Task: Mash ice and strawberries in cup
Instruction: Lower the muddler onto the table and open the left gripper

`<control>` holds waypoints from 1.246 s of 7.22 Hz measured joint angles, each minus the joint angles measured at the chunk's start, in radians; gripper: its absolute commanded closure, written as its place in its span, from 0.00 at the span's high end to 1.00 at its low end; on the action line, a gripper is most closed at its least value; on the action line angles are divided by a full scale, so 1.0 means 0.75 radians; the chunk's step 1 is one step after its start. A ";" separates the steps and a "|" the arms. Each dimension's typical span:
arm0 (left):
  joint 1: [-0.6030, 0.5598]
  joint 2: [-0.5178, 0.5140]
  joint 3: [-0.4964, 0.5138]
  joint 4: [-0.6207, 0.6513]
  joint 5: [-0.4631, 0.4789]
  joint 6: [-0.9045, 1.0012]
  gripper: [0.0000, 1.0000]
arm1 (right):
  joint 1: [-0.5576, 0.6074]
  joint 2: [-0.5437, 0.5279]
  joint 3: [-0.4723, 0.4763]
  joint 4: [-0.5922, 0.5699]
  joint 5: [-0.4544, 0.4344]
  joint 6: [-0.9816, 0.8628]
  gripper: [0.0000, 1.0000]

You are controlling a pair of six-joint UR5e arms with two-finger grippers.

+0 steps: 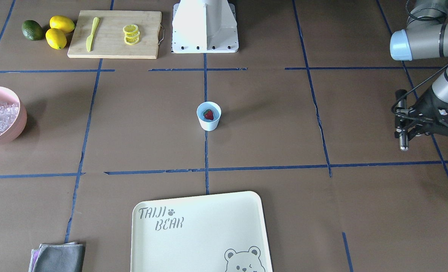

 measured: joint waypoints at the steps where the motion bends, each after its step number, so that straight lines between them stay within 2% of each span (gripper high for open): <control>1: -0.017 0.068 0.009 0.009 0.003 -0.005 0.00 | 0.000 0.000 0.000 0.000 0.000 0.000 1.00; 3: -0.032 0.162 0.021 -0.020 0.007 -0.055 0.01 | 0.000 -0.001 0.000 0.000 0.000 -0.001 1.00; 6: -0.027 0.232 0.182 -0.360 0.009 -0.261 0.01 | 0.000 -0.002 0.000 0.000 -0.001 -0.004 1.00; 8: -0.018 0.231 0.288 -0.502 0.011 -0.316 0.02 | 0.000 -0.002 0.000 0.000 -0.002 -0.006 1.00; 9: -0.007 0.229 0.306 -0.521 0.013 -0.321 0.10 | 0.000 -0.002 0.000 0.000 -0.002 -0.006 1.00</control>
